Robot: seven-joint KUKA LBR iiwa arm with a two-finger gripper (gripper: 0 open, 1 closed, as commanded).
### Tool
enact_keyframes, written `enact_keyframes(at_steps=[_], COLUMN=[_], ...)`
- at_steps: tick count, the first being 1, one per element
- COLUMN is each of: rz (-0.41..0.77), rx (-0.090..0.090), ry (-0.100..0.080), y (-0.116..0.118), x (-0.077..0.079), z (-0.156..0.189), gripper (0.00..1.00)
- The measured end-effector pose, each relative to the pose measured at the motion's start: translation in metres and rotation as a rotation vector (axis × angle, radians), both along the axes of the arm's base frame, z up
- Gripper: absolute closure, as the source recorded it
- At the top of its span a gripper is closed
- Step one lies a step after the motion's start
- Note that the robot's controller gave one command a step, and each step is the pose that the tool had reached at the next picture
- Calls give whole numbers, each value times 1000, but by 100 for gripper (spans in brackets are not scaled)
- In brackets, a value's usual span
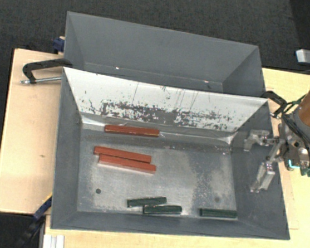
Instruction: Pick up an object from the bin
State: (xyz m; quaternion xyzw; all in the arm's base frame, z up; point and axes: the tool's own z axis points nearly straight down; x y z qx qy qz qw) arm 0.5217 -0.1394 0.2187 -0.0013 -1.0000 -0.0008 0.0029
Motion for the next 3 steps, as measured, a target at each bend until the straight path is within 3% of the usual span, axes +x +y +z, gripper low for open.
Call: enact_keyframes(at_steps=[1, 2, 3], rz=[3, 3, -110], rx=[-1, -1, -3], ry=[-8, -8, -17], y=[1, 1, 2], x=[2, 2, -2], z=[4, 4, -32], gripper=[100, 100, 100])
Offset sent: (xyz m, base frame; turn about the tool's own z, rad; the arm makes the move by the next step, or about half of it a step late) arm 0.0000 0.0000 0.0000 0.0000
